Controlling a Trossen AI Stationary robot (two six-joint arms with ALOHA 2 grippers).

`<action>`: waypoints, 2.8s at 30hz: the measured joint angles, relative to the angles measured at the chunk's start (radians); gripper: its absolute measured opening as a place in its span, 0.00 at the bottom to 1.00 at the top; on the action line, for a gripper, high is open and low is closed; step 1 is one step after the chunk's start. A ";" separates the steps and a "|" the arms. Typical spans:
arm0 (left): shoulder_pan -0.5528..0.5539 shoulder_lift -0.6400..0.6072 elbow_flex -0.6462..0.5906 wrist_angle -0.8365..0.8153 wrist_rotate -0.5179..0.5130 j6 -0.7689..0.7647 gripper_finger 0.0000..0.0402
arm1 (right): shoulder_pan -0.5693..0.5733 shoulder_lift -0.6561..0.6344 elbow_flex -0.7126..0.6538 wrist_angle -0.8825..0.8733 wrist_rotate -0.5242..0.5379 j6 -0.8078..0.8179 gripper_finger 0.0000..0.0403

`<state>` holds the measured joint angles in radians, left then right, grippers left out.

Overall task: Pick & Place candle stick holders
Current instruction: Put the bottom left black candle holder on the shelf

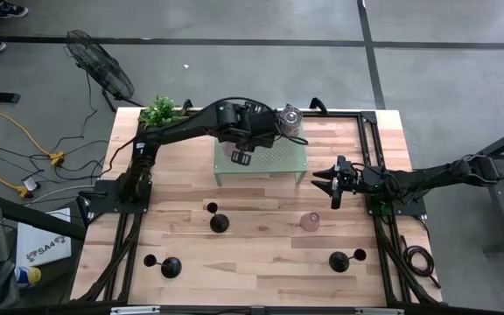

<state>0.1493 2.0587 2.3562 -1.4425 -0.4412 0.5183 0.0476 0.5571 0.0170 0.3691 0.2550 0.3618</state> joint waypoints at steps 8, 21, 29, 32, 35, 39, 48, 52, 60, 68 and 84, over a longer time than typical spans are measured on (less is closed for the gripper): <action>-0.027 -0.110 0.000 0.004 0.022 -0.110 0.37 | 0.000 0.000 0.000 -0.002 0.000 0.000 0.37; -0.059 -0.284 -0.003 -0.019 0.230 -0.492 0.37 | 0.000 0.000 0.000 -0.001 0.000 0.000 0.37; -0.151 -0.338 -0.004 -0.019 0.143 -0.533 0.37 | 0.000 0.000 0.000 -0.001 0.000 0.000 0.37; -0.187 -0.347 -0.004 -0.026 0.109 -0.550 0.37 | 0.000 0.000 0.000 0.000 0.000 0.000 0.37; -0.212 -0.351 -0.004 -0.034 0.098 -0.565 0.37 | 0.000 0.000 0.000 0.000 0.000 0.000 0.37; -0.232 -0.355 -0.004 -0.035 0.098 -0.580 0.37 | 0.000 0.000 0.000 0.000 0.000 0.000 0.37; -0.243 -0.429 -0.190 0.022 0.092 -0.640 0.37 | 0.000 0.000 0.000 -0.001 0.000 0.000 0.37; -0.243 -0.540 -0.395 0.150 0.095 -0.663 0.37 | 0.000 0.003 -0.001 -0.010 0.000 0.000 0.37; -0.243 -0.874 -0.883 0.456 0.097 -0.760 0.37 | 0.000 0.007 -0.001 -0.021 0.000 0.000 0.37; -0.243 -1.187 -1.248 0.615 0.093 -0.874 0.37 | 0.000 0.007 -0.001 -0.022 0.000 0.000 0.37; -0.242 -1.607 -1.772 0.839 0.075 -0.886 0.37 | 0.000 0.007 -0.001 -0.022 0.000 0.000 0.37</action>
<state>-0.0929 0.4522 0.5844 -0.6032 -0.3659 -0.3677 0.0479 0.5640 0.0162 0.3472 0.2550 0.3618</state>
